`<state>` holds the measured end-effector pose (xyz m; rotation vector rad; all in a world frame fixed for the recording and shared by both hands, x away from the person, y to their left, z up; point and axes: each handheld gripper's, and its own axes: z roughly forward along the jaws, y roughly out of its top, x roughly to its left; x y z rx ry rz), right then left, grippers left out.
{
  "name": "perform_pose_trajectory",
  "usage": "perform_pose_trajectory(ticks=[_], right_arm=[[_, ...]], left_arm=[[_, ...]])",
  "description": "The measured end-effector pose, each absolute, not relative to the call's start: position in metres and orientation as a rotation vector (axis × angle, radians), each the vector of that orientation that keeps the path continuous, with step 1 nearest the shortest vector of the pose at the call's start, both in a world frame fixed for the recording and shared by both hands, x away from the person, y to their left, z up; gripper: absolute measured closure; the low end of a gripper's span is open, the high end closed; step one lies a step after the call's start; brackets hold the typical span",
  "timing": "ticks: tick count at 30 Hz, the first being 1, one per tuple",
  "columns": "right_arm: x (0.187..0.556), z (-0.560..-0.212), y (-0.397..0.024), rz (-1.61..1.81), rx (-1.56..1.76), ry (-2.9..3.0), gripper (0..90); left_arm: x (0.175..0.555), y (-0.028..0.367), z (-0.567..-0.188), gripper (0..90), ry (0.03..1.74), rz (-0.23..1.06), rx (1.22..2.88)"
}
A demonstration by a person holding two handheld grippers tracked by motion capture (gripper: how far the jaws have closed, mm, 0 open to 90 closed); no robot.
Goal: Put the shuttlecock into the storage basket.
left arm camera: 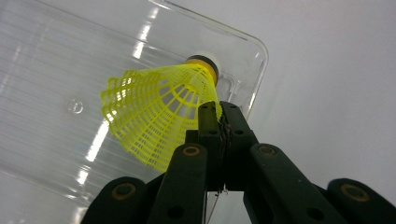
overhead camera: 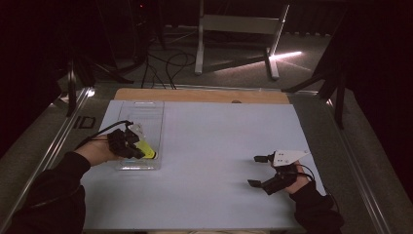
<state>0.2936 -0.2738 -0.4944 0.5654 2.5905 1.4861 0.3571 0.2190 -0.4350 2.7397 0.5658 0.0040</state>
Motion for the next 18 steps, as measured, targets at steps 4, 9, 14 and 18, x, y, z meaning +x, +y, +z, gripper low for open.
perform_pose_trajectory(ticks=[4,9,14,18], right_arm=[[0.2934,-0.4945,-0.2741,1.487,0.569,2.592,9.8],[0.2931,-0.4946,-0.2747,1.484,0.572,2.593,9.8],[0.2932,-0.4949,-0.2752,1.485,0.579,2.596,9.8],[0.2932,-0.4949,-0.2750,1.485,0.579,2.597,9.8]], left_arm=[[0.3594,0.2207,-0.4373,84.4,0.609,0.023,2.733],[0.3621,0.2261,-0.4357,57.3,0.701,0.064,2.679],[0.3615,0.2269,-0.4328,37.9,0.741,0.073,2.657],[0.3600,0.2237,-0.4321,26.4,0.764,0.102,2.666]])
